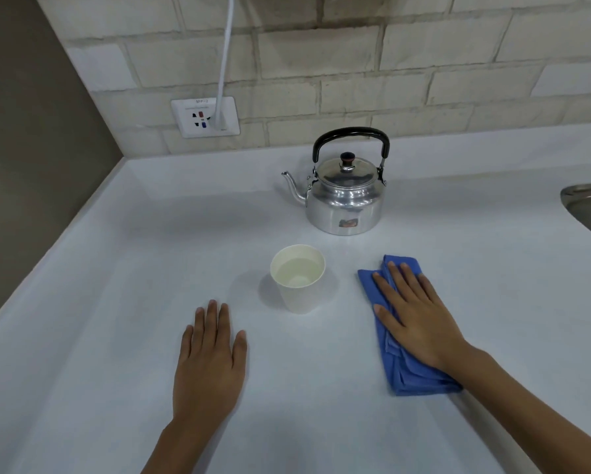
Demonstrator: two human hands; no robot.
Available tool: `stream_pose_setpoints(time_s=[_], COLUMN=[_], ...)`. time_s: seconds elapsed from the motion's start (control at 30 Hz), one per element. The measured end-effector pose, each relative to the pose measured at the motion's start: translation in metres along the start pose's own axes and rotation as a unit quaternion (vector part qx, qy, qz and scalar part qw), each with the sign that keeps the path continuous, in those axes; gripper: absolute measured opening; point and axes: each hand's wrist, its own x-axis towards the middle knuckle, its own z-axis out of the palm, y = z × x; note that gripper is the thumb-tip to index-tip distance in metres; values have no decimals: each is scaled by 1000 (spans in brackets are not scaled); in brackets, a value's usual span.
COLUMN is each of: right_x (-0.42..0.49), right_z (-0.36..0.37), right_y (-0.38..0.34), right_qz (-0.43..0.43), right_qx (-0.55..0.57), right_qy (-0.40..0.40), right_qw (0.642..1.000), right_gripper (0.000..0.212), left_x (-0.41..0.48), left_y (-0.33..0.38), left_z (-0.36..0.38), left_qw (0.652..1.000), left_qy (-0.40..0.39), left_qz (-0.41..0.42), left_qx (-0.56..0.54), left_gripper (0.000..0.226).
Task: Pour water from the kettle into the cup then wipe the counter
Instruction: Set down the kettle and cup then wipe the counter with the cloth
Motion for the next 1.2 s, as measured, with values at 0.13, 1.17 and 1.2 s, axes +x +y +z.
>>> stream_pose_setpoints(time_s=[0.13,1.17,1.2], right_x=[39,30,16], right_z=[1,-3,0], right_y=[-6,-9,-23], right_qz=[-99,10,-14], right_qx=[10,11,10], right_qy=[-22,-15,-3], right_qw=[995,1000,1000], right_gripper=[52,51,52], left_x=[-1,1,1], left_y=[4,0,0], left_z=[1,5,5], left_qw=[1000,1000,1000], left_qy=[-4,-13,-14], left_qz=[-7,-12,-12], left_qx=[16,15,13], left_gripper=[79,57,57])
